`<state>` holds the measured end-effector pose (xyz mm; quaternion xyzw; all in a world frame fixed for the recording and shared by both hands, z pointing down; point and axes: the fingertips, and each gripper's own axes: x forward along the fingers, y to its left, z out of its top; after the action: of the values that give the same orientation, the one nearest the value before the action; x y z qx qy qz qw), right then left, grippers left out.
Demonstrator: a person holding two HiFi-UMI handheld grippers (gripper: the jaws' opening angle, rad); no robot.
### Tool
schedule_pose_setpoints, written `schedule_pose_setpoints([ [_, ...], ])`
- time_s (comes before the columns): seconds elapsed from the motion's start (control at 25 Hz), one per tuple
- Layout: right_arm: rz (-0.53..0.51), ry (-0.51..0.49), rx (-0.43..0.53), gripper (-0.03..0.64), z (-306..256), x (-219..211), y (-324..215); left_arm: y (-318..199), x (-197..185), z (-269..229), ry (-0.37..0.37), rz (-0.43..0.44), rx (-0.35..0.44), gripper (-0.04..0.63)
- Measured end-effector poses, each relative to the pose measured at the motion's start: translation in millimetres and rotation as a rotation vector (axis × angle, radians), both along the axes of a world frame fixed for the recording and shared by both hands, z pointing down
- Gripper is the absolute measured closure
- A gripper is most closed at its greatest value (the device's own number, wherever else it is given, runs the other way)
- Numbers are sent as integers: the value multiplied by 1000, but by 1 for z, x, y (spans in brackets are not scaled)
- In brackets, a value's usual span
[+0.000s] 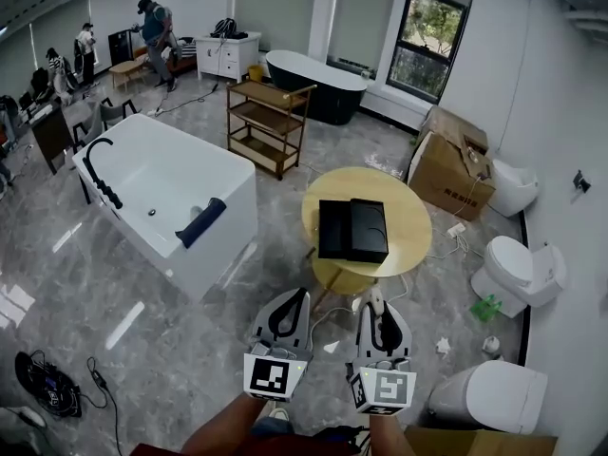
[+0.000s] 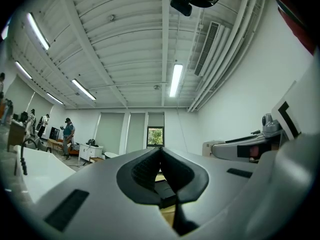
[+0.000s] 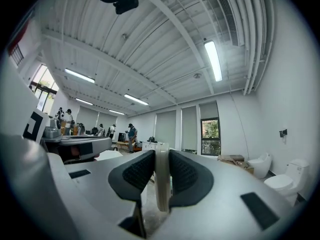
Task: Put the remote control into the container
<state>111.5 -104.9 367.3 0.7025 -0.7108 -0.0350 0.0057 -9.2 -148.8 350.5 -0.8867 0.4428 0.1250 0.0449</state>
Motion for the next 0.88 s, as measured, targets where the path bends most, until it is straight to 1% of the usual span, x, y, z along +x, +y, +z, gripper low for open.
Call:
schedule_pose_setpoints([
  [0.24,12,-3,9,508,-3,-6,-28,-31,-13,-2,-2,1,5,580],
  [0.4,16,27,26,508,-9,-8,-42,-51,-17,-1,-15,-10,15,580],
  [0.48,9,14,32,508,-8,-4,-53,-60,-15,-2,-9,-18,19,580],
  [0.6,0,-13,40,508,-5,5,-74,-77,-7,-2,-15,-26,35,580],
  [0.68,-9,-13,45,508,-4,11,-89,-90,1,-3,-13,-27,44,580],
  [0.88,-28,-15,32,508,1,31,-128,-126,23,0,-4,-31,19,580],
])
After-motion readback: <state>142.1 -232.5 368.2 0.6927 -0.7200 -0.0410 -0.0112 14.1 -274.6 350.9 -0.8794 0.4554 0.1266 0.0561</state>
